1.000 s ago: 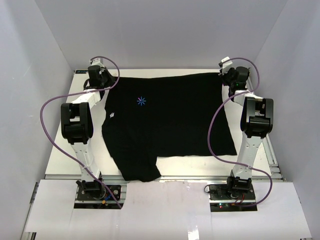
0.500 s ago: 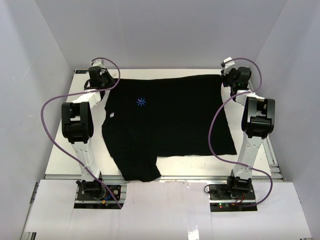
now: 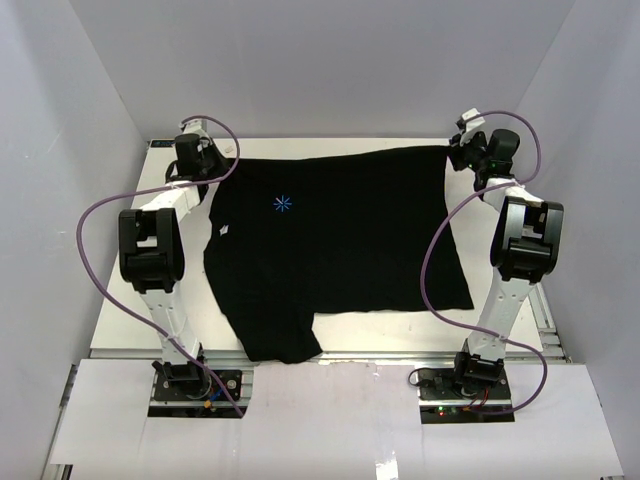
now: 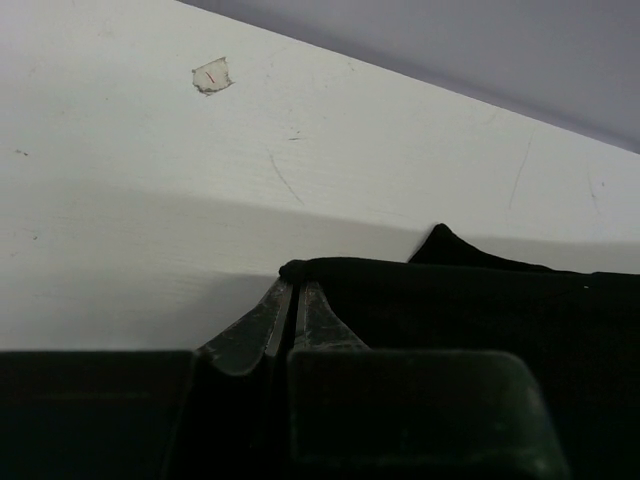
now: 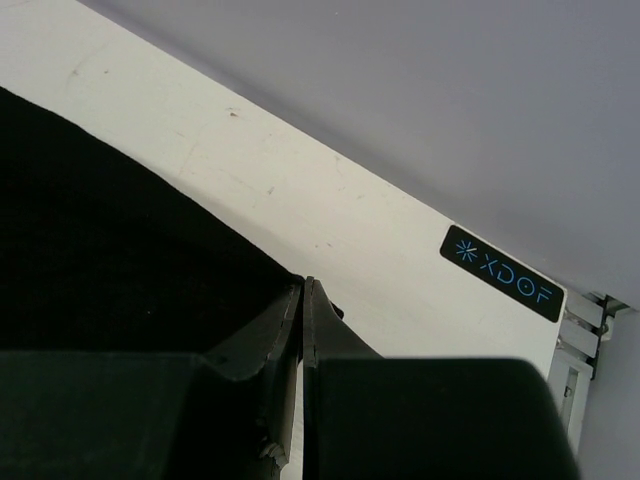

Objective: Fold and stack the t-shirts
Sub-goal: Fold the flattened tshirt in 1/3 of the way

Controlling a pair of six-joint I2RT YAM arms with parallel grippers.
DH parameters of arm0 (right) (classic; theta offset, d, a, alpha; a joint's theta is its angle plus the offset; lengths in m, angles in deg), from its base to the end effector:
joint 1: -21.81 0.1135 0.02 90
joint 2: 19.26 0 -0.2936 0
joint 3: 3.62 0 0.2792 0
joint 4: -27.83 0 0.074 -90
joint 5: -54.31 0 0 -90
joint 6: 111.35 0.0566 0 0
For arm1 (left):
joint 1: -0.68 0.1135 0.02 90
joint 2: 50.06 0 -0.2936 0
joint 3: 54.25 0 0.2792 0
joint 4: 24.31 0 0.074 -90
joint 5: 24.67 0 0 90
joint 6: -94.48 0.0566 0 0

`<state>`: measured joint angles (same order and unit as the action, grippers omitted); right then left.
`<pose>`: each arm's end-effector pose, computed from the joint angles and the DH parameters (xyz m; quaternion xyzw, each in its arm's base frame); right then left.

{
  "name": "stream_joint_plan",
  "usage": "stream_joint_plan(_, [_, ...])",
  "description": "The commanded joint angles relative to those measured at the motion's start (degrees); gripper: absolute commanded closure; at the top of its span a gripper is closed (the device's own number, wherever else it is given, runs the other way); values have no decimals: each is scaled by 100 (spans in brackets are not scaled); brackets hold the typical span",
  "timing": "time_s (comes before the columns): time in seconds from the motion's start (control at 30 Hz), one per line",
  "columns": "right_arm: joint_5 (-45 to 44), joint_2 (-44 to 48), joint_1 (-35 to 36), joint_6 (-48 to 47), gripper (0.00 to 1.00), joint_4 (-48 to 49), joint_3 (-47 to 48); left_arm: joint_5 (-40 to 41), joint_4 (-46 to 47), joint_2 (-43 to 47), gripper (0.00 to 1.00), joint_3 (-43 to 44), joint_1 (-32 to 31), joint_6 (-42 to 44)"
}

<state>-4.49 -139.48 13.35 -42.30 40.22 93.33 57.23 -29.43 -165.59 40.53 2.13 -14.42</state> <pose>0.5429 -0.0511 0.2338 -0.2510 0.7195 0.0448 0.6460 0.5247 0.0053 0.2228 -0.1124 0.8387 -0.1395 0.5143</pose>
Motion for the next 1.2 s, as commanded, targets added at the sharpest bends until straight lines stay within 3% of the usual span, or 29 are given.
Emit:
stream_joint_plan(0.0, [325,341,-85,118,94,-36,-33,1,-8,540,92,-115,74,97])
stream_joint_plan(1.17, [1072,1493,-348,-216,94,-361,-1773,-139,-105,1638,92,-1645,74,237])
